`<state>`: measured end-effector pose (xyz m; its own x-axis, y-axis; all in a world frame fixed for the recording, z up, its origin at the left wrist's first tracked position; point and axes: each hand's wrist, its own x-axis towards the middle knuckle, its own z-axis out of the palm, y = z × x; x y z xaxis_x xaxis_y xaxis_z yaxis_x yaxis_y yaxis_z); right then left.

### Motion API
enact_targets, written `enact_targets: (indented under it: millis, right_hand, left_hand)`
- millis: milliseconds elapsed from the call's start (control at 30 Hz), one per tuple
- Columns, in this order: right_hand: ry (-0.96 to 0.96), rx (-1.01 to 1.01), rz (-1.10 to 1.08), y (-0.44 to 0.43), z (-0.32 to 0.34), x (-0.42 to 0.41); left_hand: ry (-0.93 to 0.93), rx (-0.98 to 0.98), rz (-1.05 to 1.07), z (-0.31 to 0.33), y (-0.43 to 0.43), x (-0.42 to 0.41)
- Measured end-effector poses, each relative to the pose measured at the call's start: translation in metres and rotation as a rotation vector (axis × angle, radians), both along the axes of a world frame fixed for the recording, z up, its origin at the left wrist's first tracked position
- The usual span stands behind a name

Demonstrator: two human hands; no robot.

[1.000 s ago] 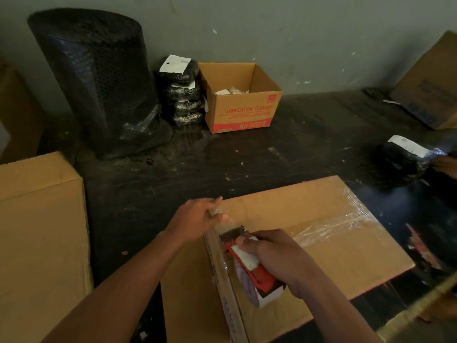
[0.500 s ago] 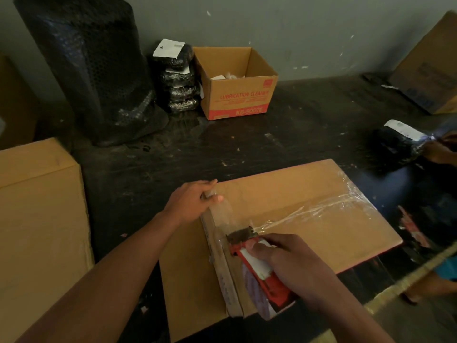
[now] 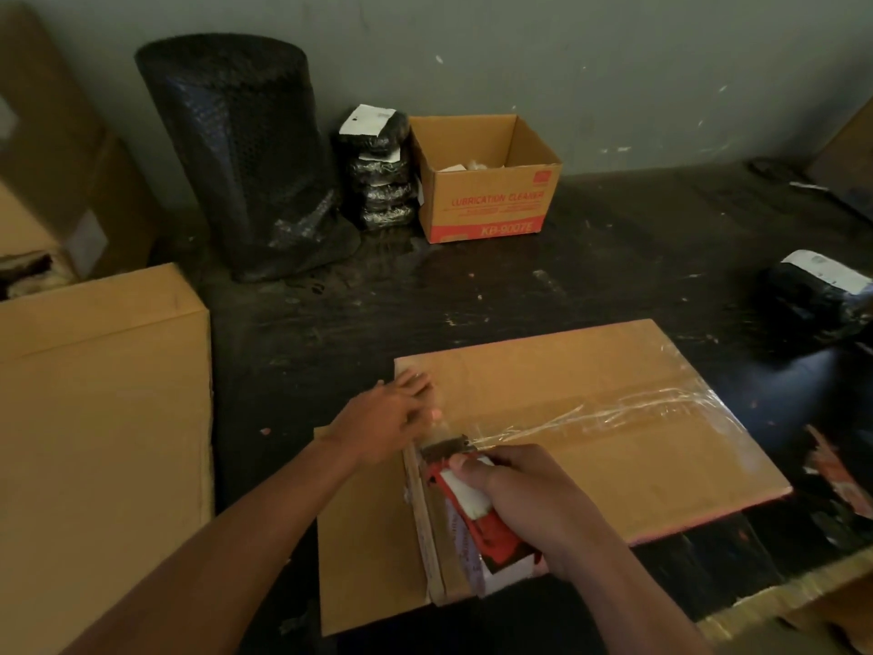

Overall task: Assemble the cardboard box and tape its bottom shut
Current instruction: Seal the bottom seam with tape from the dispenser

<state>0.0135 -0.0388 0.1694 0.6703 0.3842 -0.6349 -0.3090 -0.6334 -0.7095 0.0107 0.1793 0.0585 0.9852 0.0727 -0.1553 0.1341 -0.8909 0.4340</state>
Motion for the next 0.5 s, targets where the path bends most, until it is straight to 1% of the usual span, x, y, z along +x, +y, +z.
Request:
enact_targets:
  millis: [233,367,500]
  right_hand:
    - [-0.060,0.003,0.006,-0.005,-0.007,-0.008]
    - [-0.032,-0.017,0.010,-0.014,-0.007,-0.020]
    - [-0.014,0.005,-0.032,-0.032,-0.007,-0.034]
  left_hand:
    - [0.002,-0.013,0.024,-0.011,-0.002,-0.002]
    - [0.003,0.003,0.007,-0.014,0.001,0.001]
    - [-0.010,0.030,0.003,-0.017,0.002,0.002]
